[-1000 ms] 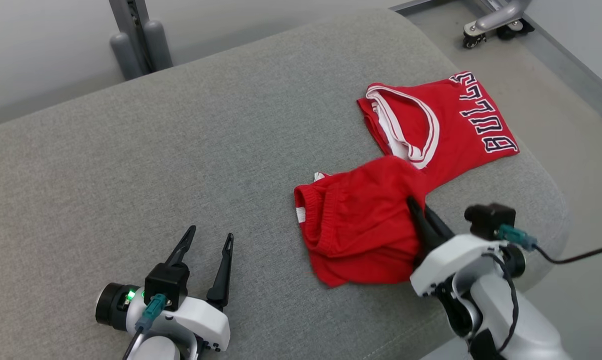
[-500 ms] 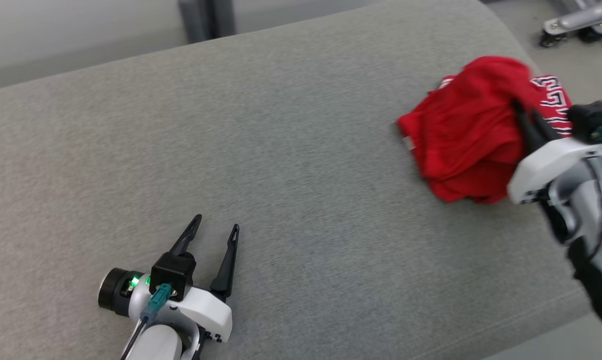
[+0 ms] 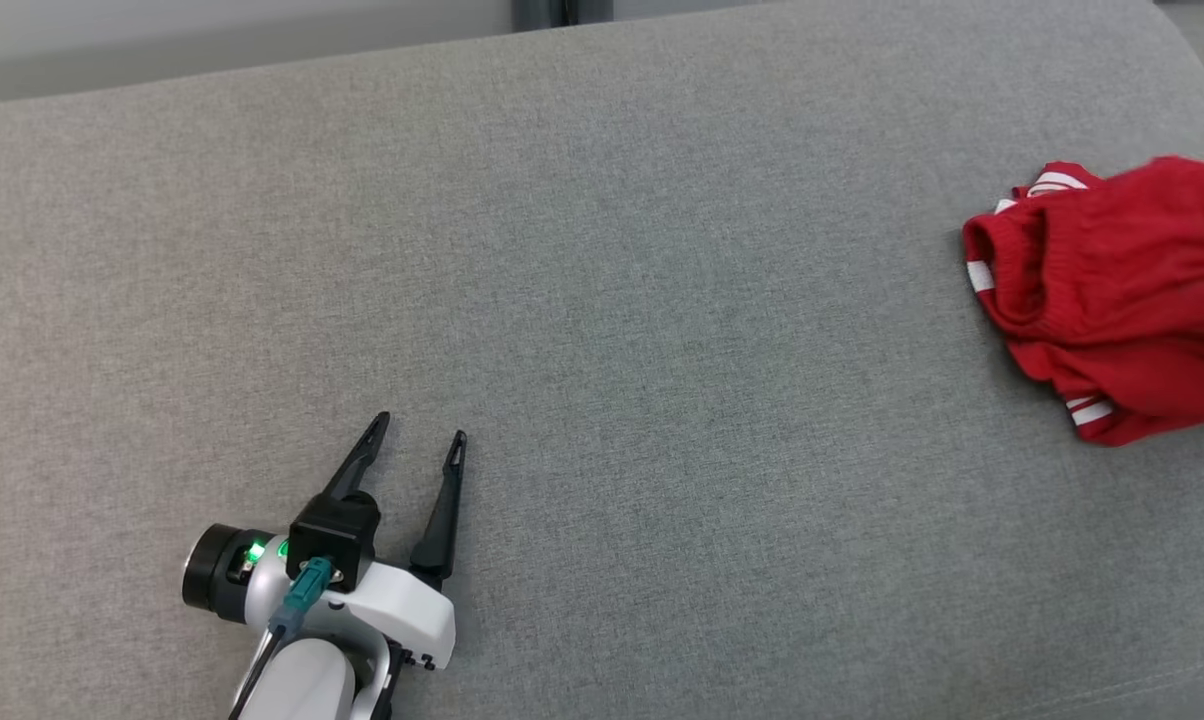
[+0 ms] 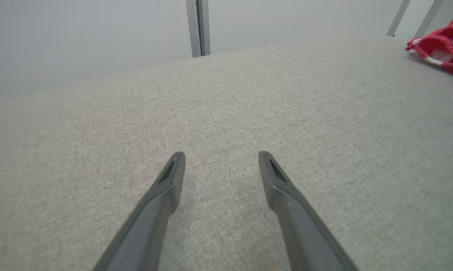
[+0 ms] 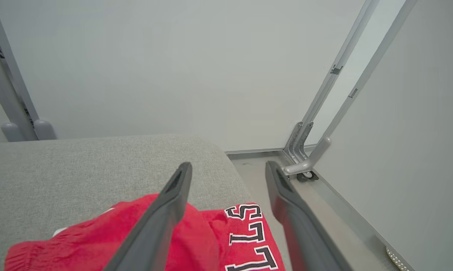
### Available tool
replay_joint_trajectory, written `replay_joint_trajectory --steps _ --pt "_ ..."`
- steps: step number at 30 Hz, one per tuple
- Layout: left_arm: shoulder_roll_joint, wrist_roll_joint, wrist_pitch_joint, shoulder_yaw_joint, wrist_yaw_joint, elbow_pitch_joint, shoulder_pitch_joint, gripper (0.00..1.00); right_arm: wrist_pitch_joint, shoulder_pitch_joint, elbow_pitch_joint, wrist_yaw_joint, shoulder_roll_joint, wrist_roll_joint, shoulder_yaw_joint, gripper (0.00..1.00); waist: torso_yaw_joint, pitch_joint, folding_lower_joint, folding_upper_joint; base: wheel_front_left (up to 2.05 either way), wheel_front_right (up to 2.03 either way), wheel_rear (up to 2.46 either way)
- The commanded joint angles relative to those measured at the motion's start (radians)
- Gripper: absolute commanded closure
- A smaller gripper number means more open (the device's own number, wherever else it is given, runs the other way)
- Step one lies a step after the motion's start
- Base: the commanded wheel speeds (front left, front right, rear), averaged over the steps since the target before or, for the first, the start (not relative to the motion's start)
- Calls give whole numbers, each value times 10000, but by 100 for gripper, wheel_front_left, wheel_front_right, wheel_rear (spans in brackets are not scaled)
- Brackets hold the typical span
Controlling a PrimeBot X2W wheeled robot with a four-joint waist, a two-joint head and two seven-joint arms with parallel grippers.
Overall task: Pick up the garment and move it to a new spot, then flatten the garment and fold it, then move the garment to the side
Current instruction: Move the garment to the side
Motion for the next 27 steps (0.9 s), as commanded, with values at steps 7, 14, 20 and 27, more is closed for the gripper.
replay_joint_trajectory --steps 7,14,20,27 --pt "39 -206 -15 271 223 -132 166 0 0 1436 -2578 -3 1534 -1709 -1810 0 130 -488 0 0 0 0 0" --pt "21 -374 -15 593 459 -205 451 0 0 3011 -4648 -3 3065 -1780 -1206 0 437 -1006 0 0 0 0 0" --pt "15 -497 -15 870 602 -231 750 0 0 4370 -5280 -3 3608 -1681 -640 0 899 -1533 0 0 0 0 0" --pt "9 -648 -15 1159 741 -128 1229 0 0 5711 -5475 -3 3827 -1188 -659 0 1425 -2171 0 0 0 0 0"
